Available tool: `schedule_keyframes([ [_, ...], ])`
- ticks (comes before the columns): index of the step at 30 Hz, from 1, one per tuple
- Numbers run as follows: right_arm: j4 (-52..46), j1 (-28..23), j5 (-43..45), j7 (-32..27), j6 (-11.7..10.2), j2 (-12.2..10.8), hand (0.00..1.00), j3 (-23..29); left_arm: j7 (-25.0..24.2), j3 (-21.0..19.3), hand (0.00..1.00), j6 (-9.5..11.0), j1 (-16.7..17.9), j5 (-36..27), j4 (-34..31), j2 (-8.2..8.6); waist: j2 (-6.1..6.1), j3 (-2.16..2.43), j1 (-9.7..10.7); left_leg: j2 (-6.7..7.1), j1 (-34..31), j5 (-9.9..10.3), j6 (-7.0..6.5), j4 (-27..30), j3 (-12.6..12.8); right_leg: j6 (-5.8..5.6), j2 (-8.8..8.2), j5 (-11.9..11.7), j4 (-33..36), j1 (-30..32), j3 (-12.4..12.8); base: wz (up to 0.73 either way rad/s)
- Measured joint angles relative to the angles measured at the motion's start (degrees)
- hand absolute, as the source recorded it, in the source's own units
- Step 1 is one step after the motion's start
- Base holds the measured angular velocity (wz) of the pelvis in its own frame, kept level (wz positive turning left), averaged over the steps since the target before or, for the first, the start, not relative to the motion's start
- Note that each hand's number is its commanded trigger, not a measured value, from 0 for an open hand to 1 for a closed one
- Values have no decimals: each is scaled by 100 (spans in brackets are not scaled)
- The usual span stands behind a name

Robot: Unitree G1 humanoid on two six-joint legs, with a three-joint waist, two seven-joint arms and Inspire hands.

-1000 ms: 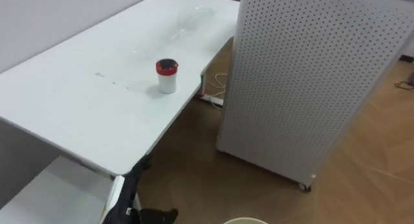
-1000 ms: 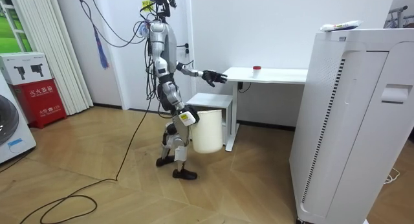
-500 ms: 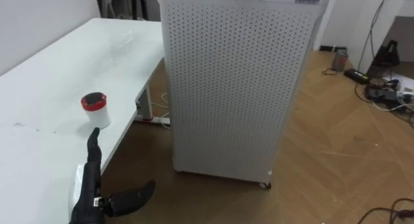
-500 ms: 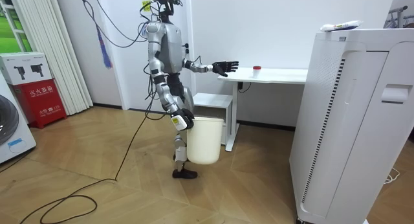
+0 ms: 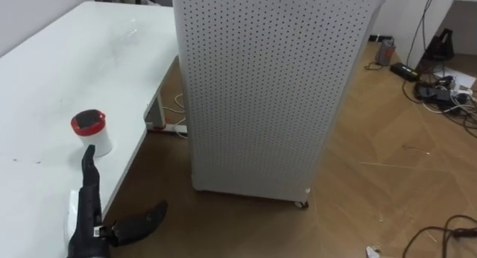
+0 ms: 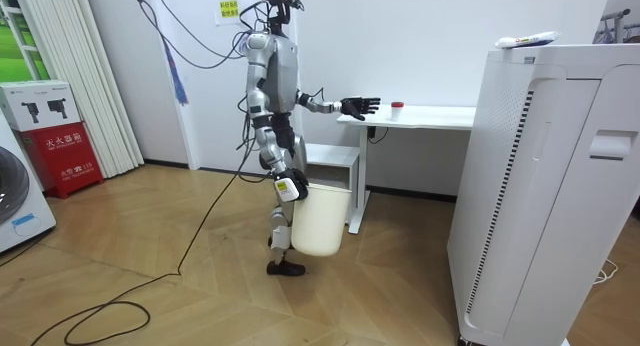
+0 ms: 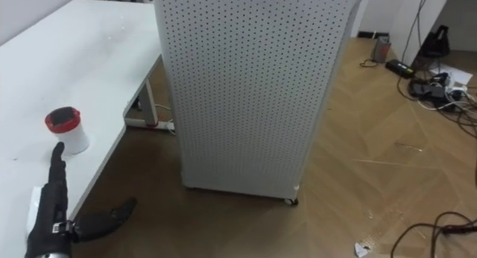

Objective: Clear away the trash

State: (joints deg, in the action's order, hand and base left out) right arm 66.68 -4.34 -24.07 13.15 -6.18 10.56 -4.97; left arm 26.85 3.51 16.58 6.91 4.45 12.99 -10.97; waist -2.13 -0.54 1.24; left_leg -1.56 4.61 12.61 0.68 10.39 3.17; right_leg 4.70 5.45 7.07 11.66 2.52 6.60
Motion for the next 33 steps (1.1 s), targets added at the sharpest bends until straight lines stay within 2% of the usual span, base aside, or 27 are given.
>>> schedule_keyframes([
  [4, 0, 3, -22, 7, 2, -12, 100, -25, -15, -133, 0, 0, -12, 16, -104, 0, 1, 9, -72, 8, 20, 20, -32, 3, 28, -3, -9, 2, 9, 46, -87, -18],
  [7, 0, -10, -65, 8, 1, -39, 100, -52, 13, -195, 0, 0, -68, 23, -118, 0, 1, 17, -162, 9, 28, 23, -38, 5, 83, -3, -42, 2, 7, 56, -256, -11],
  [11, 10, -5, -63, 14, 1, -79, 100, -49, 32, -325, 0, 0, -71, 13, -118, 7, 5, 16, -167, 7, 115, 23, -38, 0, 79, -3, -45, 2, 1, -23, -293, -1],
  [24, 19, -11, -39, 168, 2, -95, 100, -37, 64, -342, 0, 0, -72, 17, -321, 33, -7, 30, -146, -23, 87, 23, -38, -1, 60, 8, -63, -4, 17, -14, -522, 6],
  [28, 19, -21, -17, 206, 15, -105, 100, 6, 156, -352, 0, -1, -66, 19, -420, 32, -54, 52, -149, -31, 78, 23, -37, 28, -25, 41, -70, 21, 46, -24, -609, 10],
  [33, 15, -27, -20, 207, 82, -105, 100, 2, 151, -404, 0, -4, -53, 19, -523, 31, -94, 55, -219, -71, 97, 53, 11, 137, -21, 100, -59, 98, 142, -40, -724, 1],
])
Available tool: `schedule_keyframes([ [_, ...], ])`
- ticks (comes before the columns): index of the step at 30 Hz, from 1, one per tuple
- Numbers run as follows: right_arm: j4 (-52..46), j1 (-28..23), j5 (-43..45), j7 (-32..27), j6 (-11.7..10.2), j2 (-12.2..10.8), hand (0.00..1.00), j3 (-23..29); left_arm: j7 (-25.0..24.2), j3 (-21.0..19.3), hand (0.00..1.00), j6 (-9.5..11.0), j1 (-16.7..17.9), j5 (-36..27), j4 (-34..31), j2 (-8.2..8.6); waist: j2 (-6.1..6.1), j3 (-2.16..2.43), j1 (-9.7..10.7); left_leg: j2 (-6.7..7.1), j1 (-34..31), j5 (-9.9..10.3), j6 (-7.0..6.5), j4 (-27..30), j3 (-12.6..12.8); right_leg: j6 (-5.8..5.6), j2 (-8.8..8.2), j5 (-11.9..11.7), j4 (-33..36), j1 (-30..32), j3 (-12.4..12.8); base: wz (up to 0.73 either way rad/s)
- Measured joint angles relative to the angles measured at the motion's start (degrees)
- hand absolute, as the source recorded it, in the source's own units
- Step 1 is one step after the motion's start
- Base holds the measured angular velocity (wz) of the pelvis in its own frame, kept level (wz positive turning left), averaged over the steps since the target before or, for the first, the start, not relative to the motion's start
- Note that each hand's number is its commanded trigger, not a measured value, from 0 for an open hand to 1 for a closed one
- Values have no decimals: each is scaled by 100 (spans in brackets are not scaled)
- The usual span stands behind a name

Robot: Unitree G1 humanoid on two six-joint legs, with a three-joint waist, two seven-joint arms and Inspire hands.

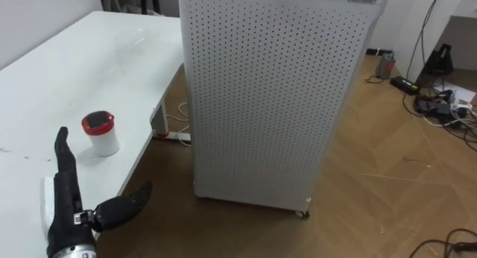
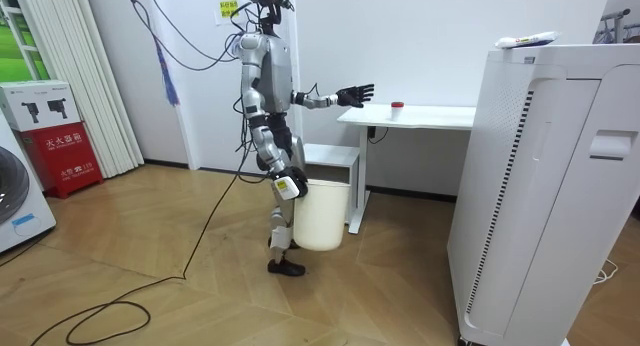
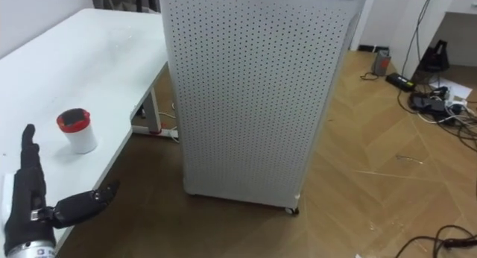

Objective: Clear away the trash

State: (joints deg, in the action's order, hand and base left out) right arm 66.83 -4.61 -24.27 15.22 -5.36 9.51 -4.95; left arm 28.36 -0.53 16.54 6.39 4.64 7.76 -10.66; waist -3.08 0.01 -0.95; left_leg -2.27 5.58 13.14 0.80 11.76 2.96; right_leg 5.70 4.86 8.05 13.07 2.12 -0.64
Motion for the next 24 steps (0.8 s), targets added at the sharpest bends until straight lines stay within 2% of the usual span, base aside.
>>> schedule_keyframes([
  [3, 0, 9, 9, 10, 29, 2, 100, -7, 17, -90, 0, 0, 60, 1, 14, 1, -16, -21, -95, -10, -80, 101, 66, 423, 28, 61, 18, 188, 306, 46, 94, -16],
  [6, 2, 1, 13, 14, 36, 6, 100, -20, 26, -236, 0, 0, 191, -2, 66, 6, -8, -39, -122, -33, -471, 168, 99, 1473, -4, 150, 44, 330, 491, -16, 246, -7],
  [7, 5, 5, 5, 11, 34, 26, 100, -17, 28, -261, 0, 0, 204, -2, 81, 21, 19, -70, -106, -40, -800, 184, 104, 2030, -59, 216, 63, 382, 533, -110, 302, 20],
  [8, 12, -3, 4, -10, 34, 46, 100, -4, 24, -261, 0, 0, 211, 0, 95, 64, 29, -80, -88, 16, -1129, 203, 104, 2240, -134, 258, 67, 430, 578, -123, 339, 28],
  [9, 12, -16, -3, -23, 34, 49, 100, 0, 20, -260, 0, 0, 210, 2, 97, 94, 13, -94, -74, 36, -1328, 202, 103, 2237, -134, 259, 66, 445, 572, -132, 340, 24],
  [10, 12, -36, -29, -60, 33, 76, 100, -4, 20, -259, 0, 0, 210, -3, 109, 143, 56, -99, -82, 104, -1683, 162, 101, 2087, -142, 264, 64, 472, 568, -153, 365, 5],
  [12, 42, -36, -78, -137, 36, 104, 100, -48, 26, -300, 0, 0, 215, -10, 128, 175, 95, -103, -130, 174, -2053, -92, 127, 1424, -137, 260, 59, 529, 566, -209, 337, -7],
  [13, 62, -41, -107, -152, 51, 98, 100, -59, 26, -350, 0, 2, 214, -8, 126, 213, 100, -98, -138, 189, -2168, -428, 85, 864, -140, 264, 53, 610, 587, -270, 268, -5],
  [14, 70, -71, -107, -161, 59, 93, 100, -60, 24, -390, 0, 1, 232, -5, 126, 247, 75, -79, -137, 195, -2188, -809, 56, 525, -139, 219, 53, 706, 608, -350, 273, -4],
  [15, 70, -94, -112, -161, 59, 96, 100, -58, 23, -391, 0, 1, 235, -4, 125, 252, 51, -57, -137, 196, -2174, -1000, 54, 437, -135, 211, 51, 764, 630, -371, 283, 0],
  [16, 81, -98, -150, -162, 72, 96, 100, -56, 16, -389, 0, 2, 229, 3, 118, 248, 39, -9, -119, 229, -2088, -1269, -53, 317, -87, 180, 17, 852, 656, -407, 271, 0],
  [17, 73, -95, -176, -168, 121, 101, 100, -53, 11, -378, 0, 1, 232, 4, 124, 237, -46, 1, -116, 241, -2041, -1412, -162, 288, 11, 138, -54, 934, 640, -429, 181, -6],
  [18, 71, -91, -152, -174, 129, 112, 100, -58, 11, -377, 0, 1, 239, 4, 126, 237, -81, 1, -146, 259, -2028, -1473, -203, 315, 31, 121, -94, 967, 634, -441, 134, -22],
  [19, 55, -78, -102, -198, 141, 120, 100, -56, 1, -376, 0, 1, 239, -4, 133, 234, -138, -12, -231, 307, -2019, -1477, -260, 444, 58, 82, -192, 1017, 577, -520, -18, -23],
  [20, 44, -73, -65, -220, 150, 142, 100, -52, -16, -370, 0, 1, 238, -7, 124, 242, -187, -38, -249, 326, -2035, -1307, -291, 612, 169, 38, -290, 1067, 483, -624, -164, -18],
  [21, 43, -78, -51, -233, 150, 160, 100, -51, -30, -369, 0, 1, 238, -6, 123, 242, -193, -45, -246, 337, -2053, -1195, -300, 723, 191, 20, -324, 1090, 443, -677, -201, -10],
  [23, 38, -114, -46, -267, 160, 197, 100, -37, -42, -369, 0, 2, 228, -8, 123, 242, -214, -44, -244, 415, -2085, -727, -378, 1184, 338, -126, -491, 1296, 624, -817, -391, -6],
  [24, 37, -111, -49, -289, 162, 199, 100, -46, -46, -361, 0, 2, 218, -8, 124, 241, -201, -43, -247, 420, -2090, -615, -401, 1278, 356, -192, -542, 1342, 813, -799, -514, -4],
])
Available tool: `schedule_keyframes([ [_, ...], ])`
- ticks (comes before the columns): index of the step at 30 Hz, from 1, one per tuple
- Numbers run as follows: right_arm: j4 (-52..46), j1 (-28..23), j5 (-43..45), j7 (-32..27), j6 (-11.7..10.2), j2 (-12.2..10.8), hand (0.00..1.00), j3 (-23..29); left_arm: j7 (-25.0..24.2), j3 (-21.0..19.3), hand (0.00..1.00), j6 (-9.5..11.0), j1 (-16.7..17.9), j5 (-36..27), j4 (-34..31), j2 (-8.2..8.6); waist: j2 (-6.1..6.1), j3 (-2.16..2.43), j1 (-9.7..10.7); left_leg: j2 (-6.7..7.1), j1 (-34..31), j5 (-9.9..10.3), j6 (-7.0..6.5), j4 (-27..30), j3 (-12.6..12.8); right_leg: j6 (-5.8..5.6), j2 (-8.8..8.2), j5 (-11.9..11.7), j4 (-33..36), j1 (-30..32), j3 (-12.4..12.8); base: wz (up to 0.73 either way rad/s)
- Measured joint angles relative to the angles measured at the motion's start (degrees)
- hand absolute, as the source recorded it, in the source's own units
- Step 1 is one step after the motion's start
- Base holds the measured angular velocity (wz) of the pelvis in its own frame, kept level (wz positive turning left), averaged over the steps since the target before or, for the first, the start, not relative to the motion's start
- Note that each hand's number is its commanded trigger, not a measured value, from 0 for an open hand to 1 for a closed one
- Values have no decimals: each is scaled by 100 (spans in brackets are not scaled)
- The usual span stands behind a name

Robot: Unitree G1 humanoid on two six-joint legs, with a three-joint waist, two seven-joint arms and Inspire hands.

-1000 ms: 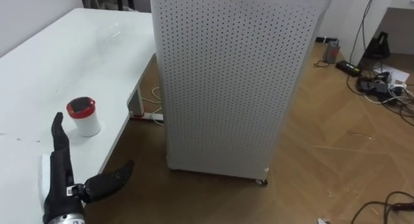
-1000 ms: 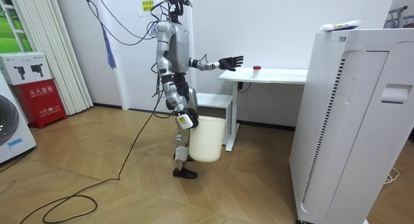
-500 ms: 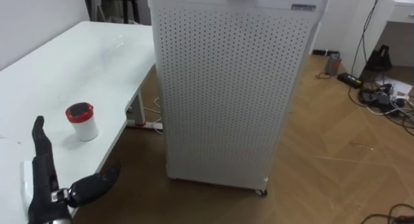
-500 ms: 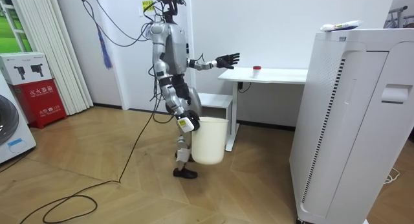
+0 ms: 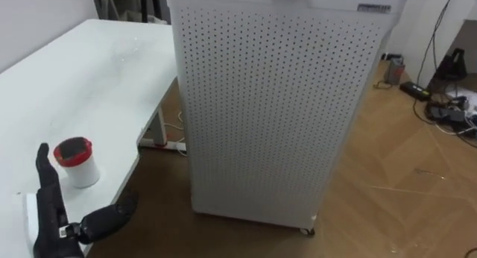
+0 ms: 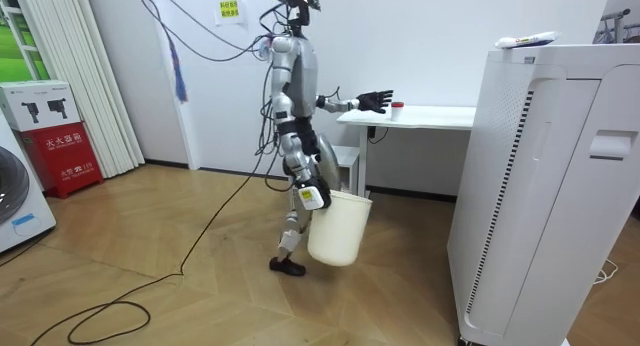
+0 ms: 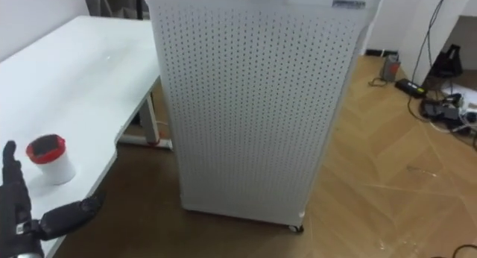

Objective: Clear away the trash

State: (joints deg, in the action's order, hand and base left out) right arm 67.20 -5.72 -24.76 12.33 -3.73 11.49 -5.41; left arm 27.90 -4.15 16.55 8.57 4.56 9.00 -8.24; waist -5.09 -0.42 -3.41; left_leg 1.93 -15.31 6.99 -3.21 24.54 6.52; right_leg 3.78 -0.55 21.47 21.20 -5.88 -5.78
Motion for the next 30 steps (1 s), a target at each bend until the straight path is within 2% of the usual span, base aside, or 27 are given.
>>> schedule_keyframes([
  [1, -8, 4, 2, -45, 4, -14, 100, -9, 1, 32, 0, 2, -11, -3, 2, -2, 15, 5, -5, 34, 16, 180, -27, 117, 21, -95, -135, 51, 592, 142, -344, 0],
  [2, -10, 11, 9, -64, 3, -27, 100, -8, 1, 51, 0, 5, -12, -1, 1, -2, 6, 6, -6, 81, 67, 252, -55, 135, 27, -98, -223, 51, 961, 255, -482, 10],
  [3, -41, 25, -14, -96, 3, -28, 100, 8, 2, 103, 0, 8, -25, 4, 2, -1, -15, 12, -7, 110, 168, 373, -114, 170, 74, -237, -420, -30, 1715, 506, -607, 33],
  [4, -52, 34, -109, -131, -7, -5, 100, 30, 8, 198, 0, 10, -39, 6, 2, -14, 2, 17, 9, 114, 265, 536, -179, 256, 115, -494, -551, -258, 2339, 686, -669, 44],
  [5, -44, 34, -162, -153, -15, -3, 100, 32, 11, 242, 0, 10, -53, 11, 13, -29, 13, 10, 10, 127, 350, 588, -200, 274, 68, -524, -584, -431, 2592, 748, -706, 57],
  [6, -15, 9, -175, -165, -55, -3, 100, 34, 21, 281, 0, 30, -76, 78, 141, -26, 97, -37, 15, 161, 564, 649, -212, 202, -136, -547, -610, -631, 2928, 845, -717, 47],
  [7, 2, 20, -185, -160, -68, -2, 100, 33, 58, 291, 0, 30, -96, 82, 294, -19, 140, -10, 4, 162, 722, 668, -208, 70, -286, -541, -642, -416, 2949, 979, -732, 55],
  [8, -31, 58, -204, -113, -133, -6, 100, 33, 66, 272, 0, 31, -97, 58, 351, -34, 166, -8, 6, 138, 794, 664, -203, -37, -421, -492, -639, -240, 2848, 1268, -689, 48],
  [9, -58, 63, -207, -84, -183, -5, 100, 40, 66, 264, 0, 31, -102, 56, 354, -33, 181, -7, 14, 118, 799, 665, -201, -54, -495, -490, -634, -196, 2677, 1385, -682, 60],
  [11, -33, 61, -199, -13, -286, -15, 100, 33, 67, 281, 0, 30, -126, 57, 355, -33, 167, 11, 15, 97, 911, 675, -150, -137, -752, -521, -631, -281, 1140, 1577, -529, 61],
  [12, -35, 61, -197, 2, -286, -26, 100, 31, 67, 282, 0, 30, -124, 57, 359, -34, 149, 11, 11, 105, 948, 695, -120, -137, -799, -535, -623, -431, 700, 1576, -479, 54],
  [13, -28, 66, -190, 4, -287, -54, 100, 11, 68, 282, 0, 31, -125, 62, 415, -45, 136, -14, 7, 96, 1041, 762, -44, -131, -893, -529, -629, -1159, 302, 1575, -392, 48],
  [14, 3, 40, -165, 8, -279, -78, 100, -22, 67, 292, 0, 26, -124, 57, 490, -41, 134, 29, 2, 25, 1131, 776, -8, -201, -915, -517, -561, -1174, 65, 1382, -461, 45],
  [16, -13, 46, -119, 86, -271, -68, 100, -19, 75, 253, 0, 29, -147, 62, 505, -39, 185, 32, -7, -73, 1214, 796, 89, -377, -954, -446, -419, -1221, -177, 1163, -596, 30],
  [19, -36, 66, -123, 176, -250, -62, 100, -19, 85, 212, 0, 10, -148, 58, 645, -43, 125, 7, -17, -165, 1325, 736, 184, -642, -1002, -391, -270, -1255, -444, 1020, -685, 9],
  [22, -29, 102, -130, 222, -231, -66, 100, -50, 129, 210, 0, 3, -122, 48, 669, -44, 43, -35, -108, -223, 1393, 721, 211, -790, -996, -360, -188, -1274, -640, 909, -696, -1],
  [28, 41, 63, -147, 250, -153, -56, 100, -86, 163, 189, 0, 2, -90, 59, 599, -82, -85, 38, -198, -225, 1405, 721, 213, -928, -1003, -377, -171, -1285, -810, 888, -731, 1],
  [30, 30, 62, -150, 286, -155, -57, 100, -147, 178, 196, 0, 2, -88, 59, 560, -125, -99, 47, -249, -224, 1414, 721, 213, -936, -1008, -388, -171, -1292, -871, 853, -754, 2],
])
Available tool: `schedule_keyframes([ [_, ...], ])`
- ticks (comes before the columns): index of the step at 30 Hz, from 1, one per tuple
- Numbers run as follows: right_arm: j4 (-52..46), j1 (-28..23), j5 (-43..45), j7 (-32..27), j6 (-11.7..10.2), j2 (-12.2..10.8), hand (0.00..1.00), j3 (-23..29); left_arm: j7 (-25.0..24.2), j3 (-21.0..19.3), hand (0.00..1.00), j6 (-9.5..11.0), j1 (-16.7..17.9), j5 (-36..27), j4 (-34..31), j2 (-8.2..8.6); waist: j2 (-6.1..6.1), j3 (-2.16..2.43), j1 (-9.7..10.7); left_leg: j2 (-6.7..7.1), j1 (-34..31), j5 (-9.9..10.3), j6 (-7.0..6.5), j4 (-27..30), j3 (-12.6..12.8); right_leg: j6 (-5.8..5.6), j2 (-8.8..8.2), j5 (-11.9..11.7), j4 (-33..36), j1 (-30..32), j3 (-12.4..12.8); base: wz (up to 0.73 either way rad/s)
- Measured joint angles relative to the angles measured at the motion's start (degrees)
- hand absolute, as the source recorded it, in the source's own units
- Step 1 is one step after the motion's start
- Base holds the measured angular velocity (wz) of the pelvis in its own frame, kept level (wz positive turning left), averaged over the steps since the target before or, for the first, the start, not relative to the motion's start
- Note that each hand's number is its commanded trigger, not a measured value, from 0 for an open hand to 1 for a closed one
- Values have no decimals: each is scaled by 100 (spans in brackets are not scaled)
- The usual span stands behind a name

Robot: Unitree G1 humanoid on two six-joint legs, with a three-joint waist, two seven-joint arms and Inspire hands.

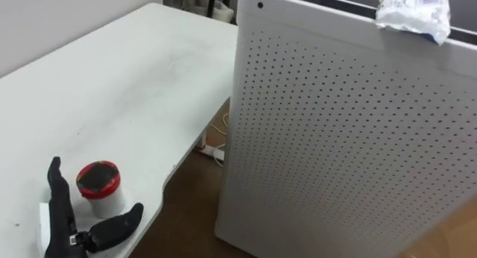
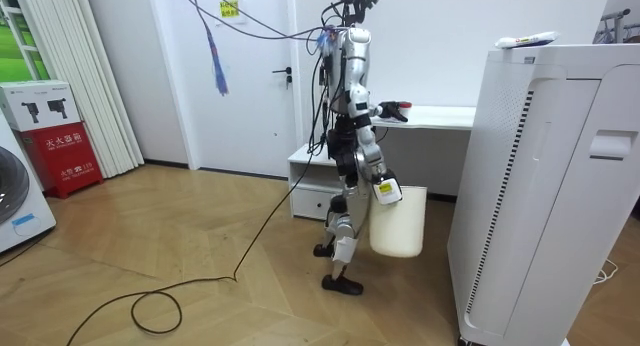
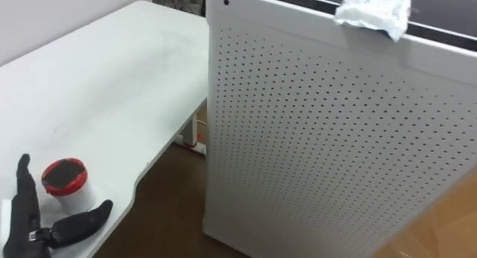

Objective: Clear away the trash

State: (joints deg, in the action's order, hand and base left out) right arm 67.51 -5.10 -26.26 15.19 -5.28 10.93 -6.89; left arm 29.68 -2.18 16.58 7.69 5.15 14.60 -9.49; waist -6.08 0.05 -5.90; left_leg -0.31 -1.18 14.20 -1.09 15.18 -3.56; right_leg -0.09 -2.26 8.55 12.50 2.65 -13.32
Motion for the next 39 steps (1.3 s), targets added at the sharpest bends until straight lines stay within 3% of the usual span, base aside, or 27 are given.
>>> schedule_keyframes([
  [5, -35, -2, 64, 67, -2, -9, 100, -104, 21, 19, 0, 0, 38, -3, -13, -33, 20, -11, -65, -7, 102, 0, 0, -86, -24, -7, -1, -3, -109, -147, -101, 6],
  [17, -110, -5, 260, 110, -2, -11, 100, -113, 404, 7, 0, 12, 158, -116, 76, -32, 60, -39, -67, -34, 295, -2, 1, -231, -14, -7, 41, -4, -187, -318, -78, 0],
  [19, -199, -48, 336, 150, -1, -9, 100, -109, 504, 5, 0, 150, 153, -139, 269, -33, 77, -51, -64, -40, 385, -2, 1, -262, 37, -9, 49, -3, -188, -362, -14, -12],
  [29, -337, -64, 532, 431, 0, -10, 100, -76, 427, -20, 0, 228, 78, -220, 515, -55, 66, -37, 106, -43, 478, -2, 1, -337, 31, -12, 67, -6, -172, -441, 56, -1],
  [37, -327, -57, 531, 426, 2, -4, 100, -78, 393, -57, 0, 232, -111, -216, 686, -59, 28, -22, 123, -40, 484, -2, 1, -339, 32, -12, 63, -6, -173, -441, 58, 0],
  [38, -328, -56, 532, 423, 2, -4, 100, -84, 396, -57, 5, 231, -178, -222, 750, -61, 27, -23, 124, -41, 487, -2, 1, -337, 39, -12, 64, -6, -173, -441, 64, 0],
  [39, -329, -55, 533, 423, 2, -4, 100, -87, 397, -58, 17, 231, -194, -225, 762, -61, 27, -23, 125, -42, 490, -2, 1, -337, 44, -12, 65, -6, -173, -441, 71, -3],
])
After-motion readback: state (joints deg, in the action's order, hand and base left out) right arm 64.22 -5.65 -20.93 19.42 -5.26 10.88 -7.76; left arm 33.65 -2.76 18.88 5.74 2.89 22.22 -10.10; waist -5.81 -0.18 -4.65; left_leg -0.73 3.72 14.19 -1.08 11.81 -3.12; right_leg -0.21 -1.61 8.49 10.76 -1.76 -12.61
